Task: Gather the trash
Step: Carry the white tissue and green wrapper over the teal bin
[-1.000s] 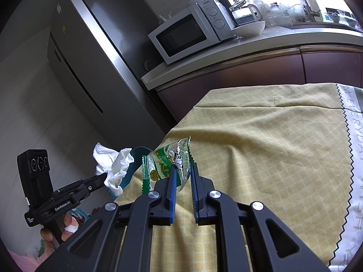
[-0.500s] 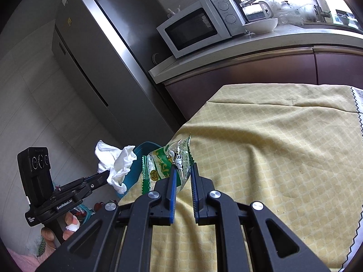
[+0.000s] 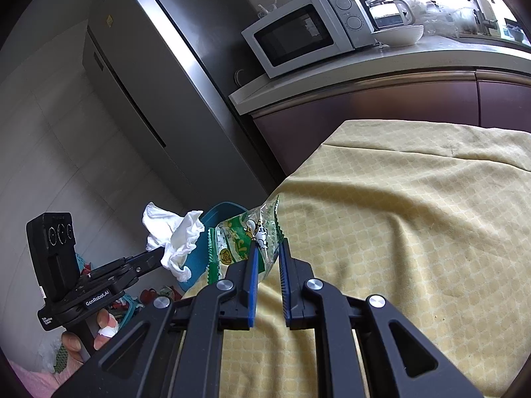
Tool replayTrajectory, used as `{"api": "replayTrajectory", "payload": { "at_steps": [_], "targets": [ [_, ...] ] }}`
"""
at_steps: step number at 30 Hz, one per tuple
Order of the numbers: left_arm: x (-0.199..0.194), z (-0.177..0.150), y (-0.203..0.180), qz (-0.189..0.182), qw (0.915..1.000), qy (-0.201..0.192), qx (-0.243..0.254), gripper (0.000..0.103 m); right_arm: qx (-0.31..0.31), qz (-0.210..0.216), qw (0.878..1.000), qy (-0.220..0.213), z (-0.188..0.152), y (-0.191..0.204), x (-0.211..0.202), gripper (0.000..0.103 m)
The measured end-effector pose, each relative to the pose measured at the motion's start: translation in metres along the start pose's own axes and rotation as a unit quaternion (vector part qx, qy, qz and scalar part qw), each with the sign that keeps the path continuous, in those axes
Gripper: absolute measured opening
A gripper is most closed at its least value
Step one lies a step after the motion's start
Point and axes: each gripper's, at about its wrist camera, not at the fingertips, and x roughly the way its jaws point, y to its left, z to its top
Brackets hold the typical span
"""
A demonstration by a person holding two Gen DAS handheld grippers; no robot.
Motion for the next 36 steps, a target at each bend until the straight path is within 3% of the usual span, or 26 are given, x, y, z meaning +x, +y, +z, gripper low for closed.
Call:
{"api": "replayTrajectory", "payload": {
  "at_steps": [36],
  "targets": [
    [-0.012, -0.001, 0.034, 0.031, 0.9992, -0.009, -0.025, 0.013, -0.031, 0.020, 0.999, 0.023, 0.003, 0.038, 0.033, 0.011]
  ]
}}
